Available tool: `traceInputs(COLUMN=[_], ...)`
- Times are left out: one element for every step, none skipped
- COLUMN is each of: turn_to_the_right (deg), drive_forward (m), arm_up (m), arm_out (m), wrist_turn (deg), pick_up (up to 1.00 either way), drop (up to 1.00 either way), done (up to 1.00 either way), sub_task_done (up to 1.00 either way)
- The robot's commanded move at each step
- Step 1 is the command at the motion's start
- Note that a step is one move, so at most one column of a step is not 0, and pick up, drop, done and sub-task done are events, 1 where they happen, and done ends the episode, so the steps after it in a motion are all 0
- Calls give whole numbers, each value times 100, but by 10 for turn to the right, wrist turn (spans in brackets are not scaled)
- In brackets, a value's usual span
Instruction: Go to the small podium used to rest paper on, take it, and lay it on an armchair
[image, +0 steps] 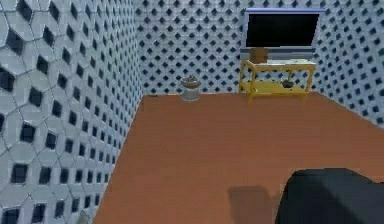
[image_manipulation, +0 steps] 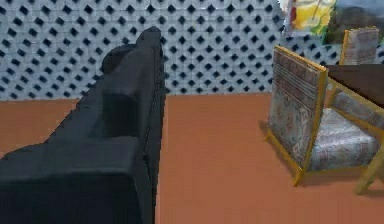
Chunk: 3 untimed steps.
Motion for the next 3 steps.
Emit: traceInputs(turn_to_the_right=[0,-450,-450], drive_forward=[55,0,0], arm_up=[0,0,0], arm_out=[0,0,0], wrist_turn=[0,0,0], pick_up=[0,0,0], drop=[0,0,0], done=[0,0,0], sub_task_done=[0,0,0])
